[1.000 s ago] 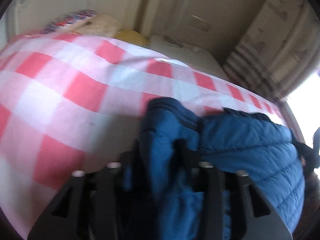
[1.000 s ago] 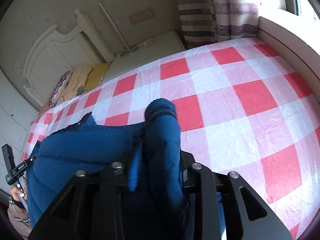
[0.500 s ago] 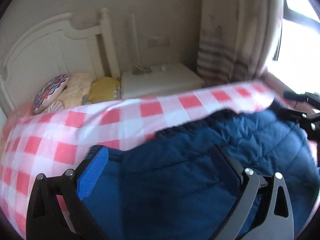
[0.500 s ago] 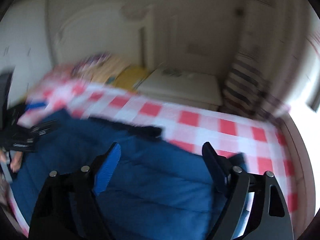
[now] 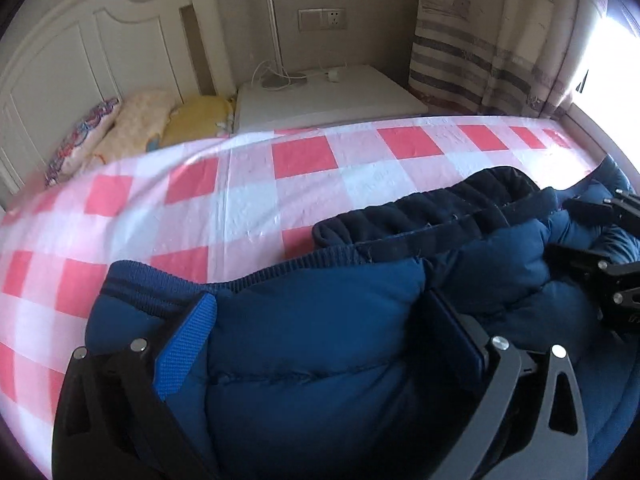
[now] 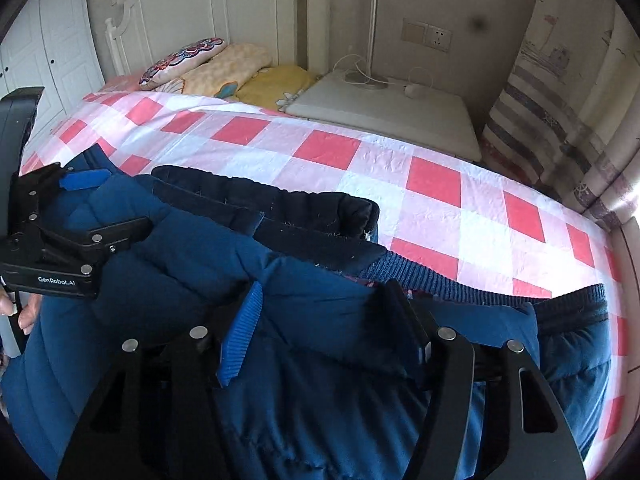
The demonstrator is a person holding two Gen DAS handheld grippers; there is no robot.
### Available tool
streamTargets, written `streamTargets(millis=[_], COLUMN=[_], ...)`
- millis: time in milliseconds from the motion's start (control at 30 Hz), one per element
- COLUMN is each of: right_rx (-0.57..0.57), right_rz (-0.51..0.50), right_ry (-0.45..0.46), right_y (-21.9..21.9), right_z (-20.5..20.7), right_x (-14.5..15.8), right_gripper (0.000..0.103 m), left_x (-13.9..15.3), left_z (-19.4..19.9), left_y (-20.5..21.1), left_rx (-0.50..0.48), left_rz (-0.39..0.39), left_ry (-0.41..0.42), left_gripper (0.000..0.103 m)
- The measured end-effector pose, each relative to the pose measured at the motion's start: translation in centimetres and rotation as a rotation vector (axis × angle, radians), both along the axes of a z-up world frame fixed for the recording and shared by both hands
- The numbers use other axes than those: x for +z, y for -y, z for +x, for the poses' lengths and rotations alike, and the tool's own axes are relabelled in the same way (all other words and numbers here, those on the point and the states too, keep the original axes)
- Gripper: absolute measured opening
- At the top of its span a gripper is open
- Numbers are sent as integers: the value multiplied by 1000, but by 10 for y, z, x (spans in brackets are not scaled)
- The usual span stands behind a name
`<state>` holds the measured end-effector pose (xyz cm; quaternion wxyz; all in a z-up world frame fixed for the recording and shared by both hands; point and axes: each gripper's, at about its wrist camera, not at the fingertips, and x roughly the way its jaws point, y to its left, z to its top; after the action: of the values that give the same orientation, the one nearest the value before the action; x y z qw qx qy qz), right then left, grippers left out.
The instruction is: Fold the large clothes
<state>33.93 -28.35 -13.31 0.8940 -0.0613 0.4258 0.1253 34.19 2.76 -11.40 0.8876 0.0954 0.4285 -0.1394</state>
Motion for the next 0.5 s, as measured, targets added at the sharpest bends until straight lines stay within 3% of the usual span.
streamTargets(millis=[333,500], right_rx=[-14,-72], right_rz=[71,122], right_ry=[-19,-15], right_y=[8,27], right_z=[3,-9], right_x=[-4,20], right_gripper=[63,63], left_x=[-3,-3], left_z=[1,2], left_y=[-3,-4], left_rx=[3,5], left_rz=[-32,-34], left_ry=[-17,-14], left_gripper=[101,101])
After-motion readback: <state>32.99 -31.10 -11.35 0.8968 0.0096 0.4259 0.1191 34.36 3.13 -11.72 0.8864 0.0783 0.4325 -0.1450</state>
